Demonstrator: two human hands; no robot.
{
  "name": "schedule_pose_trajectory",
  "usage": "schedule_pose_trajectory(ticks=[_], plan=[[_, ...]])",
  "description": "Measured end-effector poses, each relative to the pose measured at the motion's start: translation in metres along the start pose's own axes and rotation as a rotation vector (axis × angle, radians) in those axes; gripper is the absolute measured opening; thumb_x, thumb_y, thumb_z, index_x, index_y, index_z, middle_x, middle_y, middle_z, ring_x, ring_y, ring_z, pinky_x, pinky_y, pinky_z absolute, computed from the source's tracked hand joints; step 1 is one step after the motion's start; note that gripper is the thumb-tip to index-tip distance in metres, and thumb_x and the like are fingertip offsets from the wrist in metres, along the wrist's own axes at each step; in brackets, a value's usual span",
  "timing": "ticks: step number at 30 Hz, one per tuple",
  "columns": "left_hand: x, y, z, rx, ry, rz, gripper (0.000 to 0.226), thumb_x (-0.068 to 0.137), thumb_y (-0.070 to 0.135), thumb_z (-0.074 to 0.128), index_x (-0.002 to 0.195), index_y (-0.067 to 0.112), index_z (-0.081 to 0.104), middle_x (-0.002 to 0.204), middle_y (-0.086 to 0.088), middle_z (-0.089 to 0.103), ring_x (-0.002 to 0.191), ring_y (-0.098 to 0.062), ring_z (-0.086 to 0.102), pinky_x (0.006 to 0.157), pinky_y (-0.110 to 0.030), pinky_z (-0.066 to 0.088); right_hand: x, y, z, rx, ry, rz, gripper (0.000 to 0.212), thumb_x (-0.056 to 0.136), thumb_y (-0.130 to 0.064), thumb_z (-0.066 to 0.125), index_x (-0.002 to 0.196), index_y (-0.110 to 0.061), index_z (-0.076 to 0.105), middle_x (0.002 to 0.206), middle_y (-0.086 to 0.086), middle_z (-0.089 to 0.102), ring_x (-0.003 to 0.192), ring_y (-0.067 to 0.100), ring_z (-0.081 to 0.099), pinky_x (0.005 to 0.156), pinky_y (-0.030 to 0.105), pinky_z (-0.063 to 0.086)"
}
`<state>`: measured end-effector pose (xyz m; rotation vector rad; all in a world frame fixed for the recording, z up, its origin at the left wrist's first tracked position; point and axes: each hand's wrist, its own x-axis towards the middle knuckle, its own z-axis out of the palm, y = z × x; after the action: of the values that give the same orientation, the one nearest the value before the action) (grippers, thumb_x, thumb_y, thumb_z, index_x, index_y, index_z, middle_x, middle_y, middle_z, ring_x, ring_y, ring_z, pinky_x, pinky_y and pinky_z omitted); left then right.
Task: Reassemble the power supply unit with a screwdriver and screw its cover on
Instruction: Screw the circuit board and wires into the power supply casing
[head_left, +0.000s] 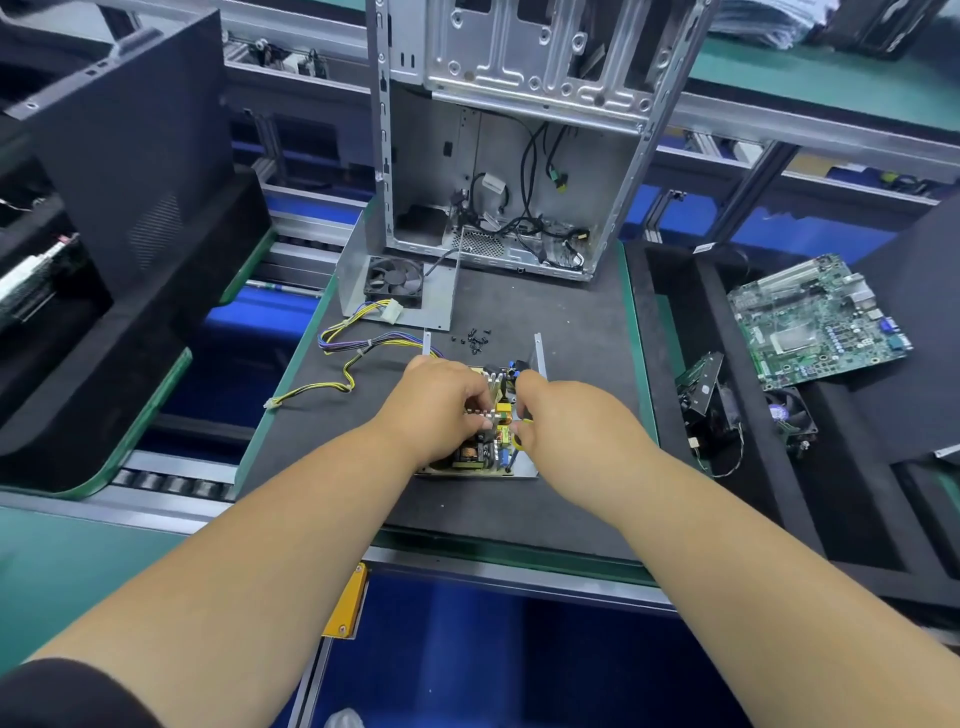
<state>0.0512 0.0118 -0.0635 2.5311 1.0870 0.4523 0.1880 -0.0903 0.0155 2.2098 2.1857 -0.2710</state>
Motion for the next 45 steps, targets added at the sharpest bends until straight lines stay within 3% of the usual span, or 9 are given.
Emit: schedule_pose_trajectory(ticks=[7,10,16,21,24,28,34,41,45], plan=[[0.000,0.001,-0.002,-0.010,-0.044,-0.005,0.017,0.079,0.038,0.077,0.092,0.028,0.071,0.092,0.009,0.068,0.096,-0.013,0.058,0.092,-0.026,0.026,-0.003,0.008,-0.014,0.103,-0.023,0.069,0.014,0.095,-0.030,0.052,0.102,-0.018,0.049,0.083,0.002,0.055,0.079,0.029,0.054,0.059,0.033,0.039],[-0.002,0.002,-0.014,-0.157,-0.085,-0.014,0.020,0.083,0.029,0.074,0.102,0.024,0.071,0.097,0.010,0.065,0.093,-0.011,0.056,0.096,-0.031,0.039,-0.005,0.021,-0.032,0.156,0.152,0.103,0.008,0.087,-0.031,0.053,0.088,-0.024,0.050,0.077,-0.003,0.059,0.075,0.025,0.054,0.057,0.033,0.038],[-0.008,0.001,-0.054,-0.449,0.207,-0.202,0.021,0.095,0.010,0.055,0.104,0.021,0.070,0.105,0.002,0.066,0.101,-0.017,0.060,0.093,-0.033,0.047,0.020,0.045,-0.051,0.538,0.430,0.132,0.004,0.089,-0.034,0.055,0.087,-0.032,0.055,0.065,-0.008,0.051,0.058,0.010,0.046,0.052,0.029,0.033],[-0.015,-0.009,-0.070,-0.511,0.263,-0.319,0.019,0.094,0.018,0.059,0.097,0.034,0.069,0.104,0.014,0.067,0.097,-0.003,0.060,0.083,-0.015,0.045,0.069,0.048,-0.019,0.506,0.323,0.149,0.009,0.096,-0.034,0.054,0.102,-0.031,0.058,0.080,-0.012,0.052,0.069,0.011,0.051,0.057,0.030,0.038],[-0.020,-0.019,-0.072,-0.537,0.271,-0.358,0.018,0.095,0.020,0.059,0.096,0.035,0.069,0.101,0.012,0.068,0.095,-0.005,0.061,0.078,-0.006,0.042,0.087,0.050,0.002,0.446,0.254,0.166,0.014,0.098,-0.033,0.052,0.109,-0.026,0.057,0.082,-0.008,0.052,0.071,0.016,0.051,0.058,0.032,0.036],[-0.023,-0.028,-0.070,-0.551,0.278,-0.394,0.018,0.094,0.022,0.060,0.093,0.037,0.069,0.093,0.011,0.068,0.089,-0.007,0.062,0.077,-0.017,0.046,0.100,0.052,0.014,0.418,0.219,0.200,0.015,0.099,-0.034,0.050,0.110,-0.026,0.055,0.097,-0.002,0.058,0.083,0.023,0.053,0.063,0.034,0.038],[-0.023,-0.034,-0.067,-0.569,0.262,-0.420,0.018,0.093,0.021,0.061,0.092,0.036,0.069,0.093,0.006,0.070,0.093,-0.014,0.064,0.085,-0.029,0.053,0.105,0.052,0.015,0.366,0.209,0.201,0.014,0.099,-0.033,0.049,0.110,-0.026,0.055,0.095,-0.003,0.056,0.081,0.023,0.053,0.061,0.033,0.037],[-0.019,-0.025,-0.066,-0.596,0.248,-0.454,0.017,0.094,0.019,0.060,0.094,0.032,0.070,0.087,0.010,0.066,0.079,-0.001,0.057,0.070,-0.006,0.041,0.099,0.056,0.011,0.369,0.229,0.188,0.015,0.098,-0.033,0.050,0.111,-0.028,0.055,0.094,-0.004,0.056,0.081,0.023,0.053,0.059,0.031,0.035],[-0.017,-0.017,-0.065,-0.616,0.251,-0.468,0.016,0.094,0.018,0.060,0.096,0.029,0.071,0.075,0.018,0.059,0.068,0.005,0.050,0.063,-0.004,0.039,0.088,0.060,0.002,0.405,0.301,0.190,0.009,0.096,-0.035,0.052,0.105,-0.034,0.056,0.083,-0.012,0.054,0.072,0.014,0.053,0.054,0.028,0.034]])
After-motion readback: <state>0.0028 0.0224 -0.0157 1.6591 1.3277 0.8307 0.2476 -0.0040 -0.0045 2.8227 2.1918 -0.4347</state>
